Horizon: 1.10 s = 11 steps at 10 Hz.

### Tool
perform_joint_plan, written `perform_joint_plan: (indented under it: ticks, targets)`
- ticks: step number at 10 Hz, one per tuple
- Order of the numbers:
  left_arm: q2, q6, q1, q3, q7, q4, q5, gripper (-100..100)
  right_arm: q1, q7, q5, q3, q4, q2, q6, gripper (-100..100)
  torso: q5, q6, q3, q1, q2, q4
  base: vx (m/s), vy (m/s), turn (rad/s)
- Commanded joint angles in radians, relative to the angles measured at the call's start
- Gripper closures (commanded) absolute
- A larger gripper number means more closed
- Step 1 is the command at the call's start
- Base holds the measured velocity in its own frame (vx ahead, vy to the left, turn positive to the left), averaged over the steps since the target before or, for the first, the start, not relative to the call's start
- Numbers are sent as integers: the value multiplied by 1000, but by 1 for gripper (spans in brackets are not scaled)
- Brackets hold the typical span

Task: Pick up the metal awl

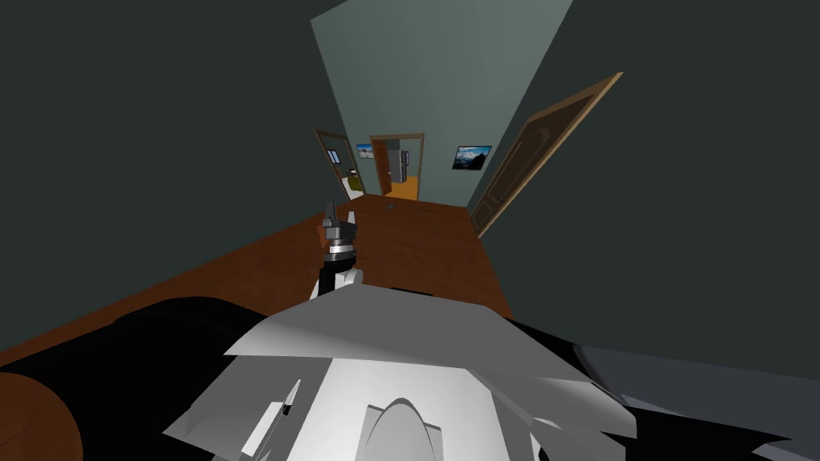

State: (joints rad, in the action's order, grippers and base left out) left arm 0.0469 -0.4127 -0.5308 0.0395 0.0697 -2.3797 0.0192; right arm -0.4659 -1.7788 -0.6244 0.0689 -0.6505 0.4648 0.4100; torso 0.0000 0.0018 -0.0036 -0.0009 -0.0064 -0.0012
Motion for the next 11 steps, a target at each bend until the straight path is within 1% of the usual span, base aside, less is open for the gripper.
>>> perform_joint_plan:
  ticks: [1, 3, 4, 5, 6, 7, 8, 9, 10, 11]
  targets:
    - [0, 0, 0, 0, 0, 0, 0, 0, 7, -50, 9, -18, 28, 11, 24, -100, 0, 0, 0, 0, 0, 0, 40, -3, -7]
    - [0, 0, 0, 0, 0, 0, 0, 0, 7, -104, 9, -18, 28, 11, 24, -100, 0, 0, 2, 0, 3, 1, 1, -3, -4]
    - [0, 0, 0, 0, 0, 0, 0, 0, -35, -134, 57, -59, 57, 28, 74, -100, 0, 0, 2, 0, 4, 1, 58, -3, 154]
    - [0, 0, 0, 0, 0, 0, 0, 0, -35, -140, 57, -59, 48, 28, 76, -100, 0, 0, 1, 0, 2, 1, 77, -3, 66]
    - [0, 0, 0, 0, 0, 0, 0, 0, -35, -164, 57, -59, 57, 28, 88, -100, 0, 0, 0, 0, 0, 0, 43, -5, -14]
    - [0, 0, 0, 0, 0, 0, 0, 0, -35, -198, 57, -59, 57, 28, 88, -100, 0, 0, 1, 0, 1, 0, 15, -4, -9]
    - [0, 0, 0, 0, 0, 0, 0, 0, -35, -218, 57, -59, 57, 28, 88, -100, 0, 0, 2, 0, 3, 1, 0, 0, 0]
    - [0, 0, 0, 0, 0, 0, 0, 0, -77, -250, 105, -101, 87, 46, 138, -100, 0, 0, 2, 0, 4, 1, 58, 0, 137]
    - [0, 0, 0, 0, 0, 0, 0, 0, -77, -255, 105, -101, 73, 46, 140, -100, 0, 0, 1, 0, 2, 0, 74, -4, 74]
    - [0, 0, 0, 0, 0, 0, 0, 0, -77, -275, 105, -101, 87, 46, 152, -100, 0, 0, 0, 0, 1, 0, 46, -2, -1]
